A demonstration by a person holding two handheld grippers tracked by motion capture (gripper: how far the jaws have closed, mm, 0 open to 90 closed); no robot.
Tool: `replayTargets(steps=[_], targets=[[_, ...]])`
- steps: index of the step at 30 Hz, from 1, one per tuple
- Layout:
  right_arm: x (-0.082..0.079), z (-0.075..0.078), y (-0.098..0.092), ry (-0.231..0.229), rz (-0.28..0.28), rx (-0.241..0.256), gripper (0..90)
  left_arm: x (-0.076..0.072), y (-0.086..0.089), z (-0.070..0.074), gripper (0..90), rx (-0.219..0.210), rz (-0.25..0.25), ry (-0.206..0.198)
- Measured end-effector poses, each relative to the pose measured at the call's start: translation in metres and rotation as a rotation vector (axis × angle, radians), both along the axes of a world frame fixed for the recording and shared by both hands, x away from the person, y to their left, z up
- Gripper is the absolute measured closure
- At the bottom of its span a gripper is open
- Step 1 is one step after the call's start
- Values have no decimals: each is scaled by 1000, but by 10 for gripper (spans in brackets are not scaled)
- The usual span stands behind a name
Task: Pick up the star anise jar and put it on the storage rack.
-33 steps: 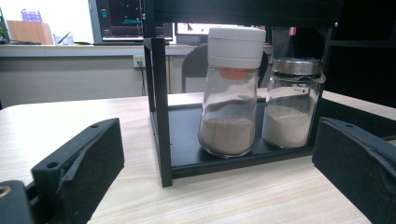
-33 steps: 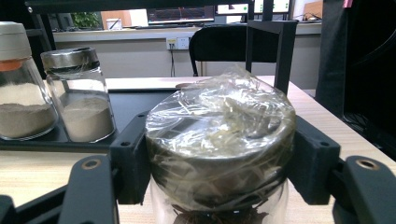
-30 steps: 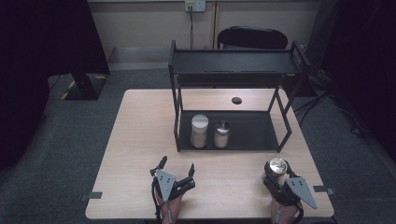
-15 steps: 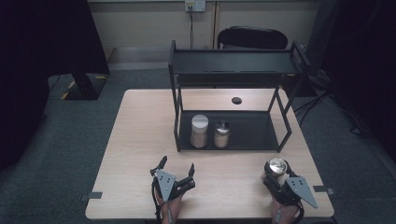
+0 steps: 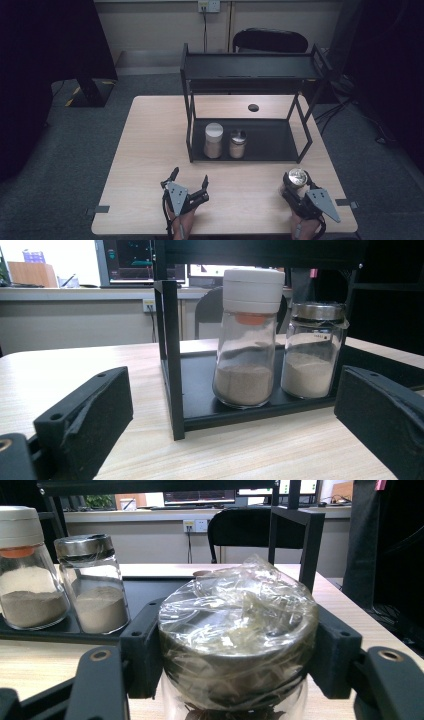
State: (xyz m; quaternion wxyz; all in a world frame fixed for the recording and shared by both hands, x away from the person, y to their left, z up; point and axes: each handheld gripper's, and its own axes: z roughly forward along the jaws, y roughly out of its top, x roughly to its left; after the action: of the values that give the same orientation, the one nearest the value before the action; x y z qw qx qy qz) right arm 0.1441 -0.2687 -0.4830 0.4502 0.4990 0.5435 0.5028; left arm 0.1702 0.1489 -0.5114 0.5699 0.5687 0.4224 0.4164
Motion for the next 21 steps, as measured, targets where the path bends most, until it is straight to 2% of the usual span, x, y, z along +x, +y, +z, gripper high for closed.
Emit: replayTargets(steps=[11, 21], targets=[[1, 2, 0, 4, 10, 3, 348, 0, 0, 0, 18, -1, 0, -1], [3, 7, 1, 11, 38, -14, 348, 0, 0, 0, 18, -1, 0, -1]])
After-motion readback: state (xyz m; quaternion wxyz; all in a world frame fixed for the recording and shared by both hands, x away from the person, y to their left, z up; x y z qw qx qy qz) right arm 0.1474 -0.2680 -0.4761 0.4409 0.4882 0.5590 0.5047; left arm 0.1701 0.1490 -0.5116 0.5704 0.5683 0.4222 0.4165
